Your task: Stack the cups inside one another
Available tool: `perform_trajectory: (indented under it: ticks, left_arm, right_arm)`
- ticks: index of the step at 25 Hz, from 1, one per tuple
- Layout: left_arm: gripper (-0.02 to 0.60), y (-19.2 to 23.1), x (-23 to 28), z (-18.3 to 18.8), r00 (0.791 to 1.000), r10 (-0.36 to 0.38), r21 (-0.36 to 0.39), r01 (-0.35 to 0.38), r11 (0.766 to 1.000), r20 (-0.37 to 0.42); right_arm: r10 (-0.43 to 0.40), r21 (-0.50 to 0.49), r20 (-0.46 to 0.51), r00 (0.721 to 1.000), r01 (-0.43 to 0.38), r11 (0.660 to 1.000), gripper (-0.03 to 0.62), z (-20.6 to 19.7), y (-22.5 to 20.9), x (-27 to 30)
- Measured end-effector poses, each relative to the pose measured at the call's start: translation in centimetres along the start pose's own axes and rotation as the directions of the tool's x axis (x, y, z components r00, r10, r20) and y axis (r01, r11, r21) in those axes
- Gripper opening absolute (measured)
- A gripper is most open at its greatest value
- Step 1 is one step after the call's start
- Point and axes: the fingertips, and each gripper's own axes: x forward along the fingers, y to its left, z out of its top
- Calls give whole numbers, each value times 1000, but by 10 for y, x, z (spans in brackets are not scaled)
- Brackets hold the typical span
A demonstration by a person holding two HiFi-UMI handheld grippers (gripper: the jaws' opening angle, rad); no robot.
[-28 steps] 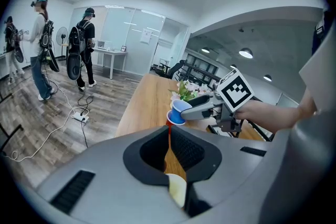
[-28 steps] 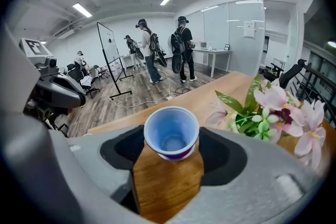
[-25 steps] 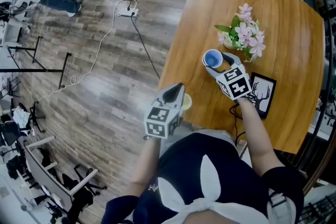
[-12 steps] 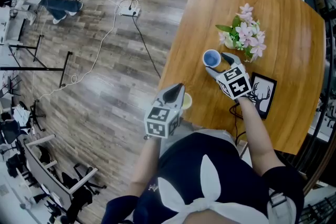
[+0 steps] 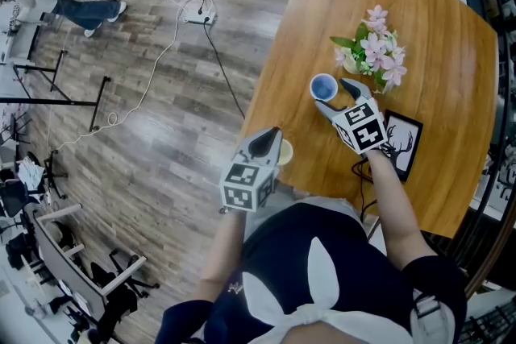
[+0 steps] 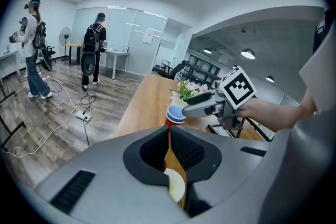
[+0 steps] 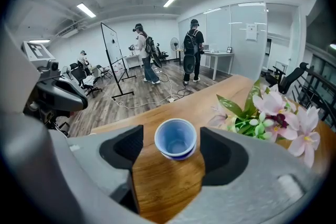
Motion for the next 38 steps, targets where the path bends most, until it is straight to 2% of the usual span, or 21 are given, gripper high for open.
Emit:
perform_trajectory:
  ticks: [8, 19, 28, 38]
  left_arm:
    - [26, -3, -13, -1, 999, 28, -13, -28, 1000, 29]
    - [26, -7, -43, -13, 993, 88, -50, -85, 995, 72]
    - [26, -4, -75, -30, 981, 157, -103, -145, 984, 113]
    - [26, 3, -107, -56, 963, 237, -162, -215, 963, 131]
  right_arm:
    - [15, -42, 43, 999, -14, 999, 334, 15, 14, -26]
    - [77, -98, 75, 994, -70, 993, 334, 19, 51, -50]
    - [147, -174, 43, 988, -138, 975, 334, 14, 98, -54]
    - [259, -250, 1, 966, -250, 935, 334, 7, 158, -44]
